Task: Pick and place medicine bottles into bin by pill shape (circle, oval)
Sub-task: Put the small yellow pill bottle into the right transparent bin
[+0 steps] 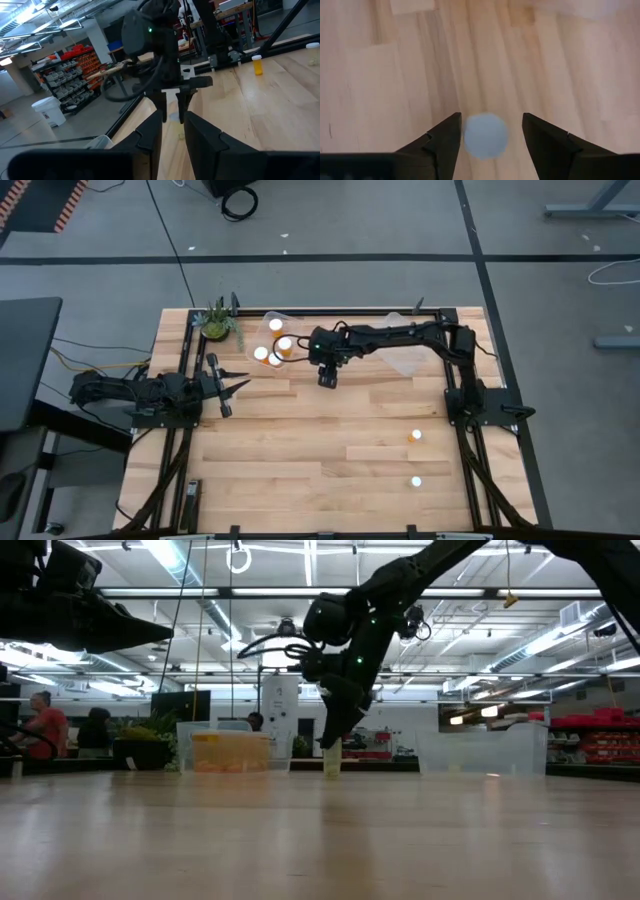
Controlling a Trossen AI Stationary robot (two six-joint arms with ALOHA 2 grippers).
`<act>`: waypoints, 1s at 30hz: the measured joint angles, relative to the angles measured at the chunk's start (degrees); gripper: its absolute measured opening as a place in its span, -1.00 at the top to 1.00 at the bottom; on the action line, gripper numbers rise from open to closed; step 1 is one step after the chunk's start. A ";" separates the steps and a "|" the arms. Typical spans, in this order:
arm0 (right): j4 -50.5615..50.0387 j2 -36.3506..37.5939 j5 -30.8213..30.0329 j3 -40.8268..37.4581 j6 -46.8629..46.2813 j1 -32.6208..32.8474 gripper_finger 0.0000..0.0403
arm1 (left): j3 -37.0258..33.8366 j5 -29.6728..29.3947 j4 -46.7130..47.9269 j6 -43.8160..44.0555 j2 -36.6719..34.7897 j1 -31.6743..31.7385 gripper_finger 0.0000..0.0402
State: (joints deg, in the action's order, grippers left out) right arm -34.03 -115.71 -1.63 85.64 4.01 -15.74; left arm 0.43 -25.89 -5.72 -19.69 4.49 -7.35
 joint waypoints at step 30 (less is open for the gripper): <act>-4.36 3.85 -1.30 -0.78 1.18 -1.75 0.38 | -0.02 0.02 0.00 -0.01 0.00 0.00 0.57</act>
State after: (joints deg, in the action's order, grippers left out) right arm -38.39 -111.85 -2.93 84.86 5.19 -17.49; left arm 0.41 -25.87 -5.72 -19.70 4.49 -7.35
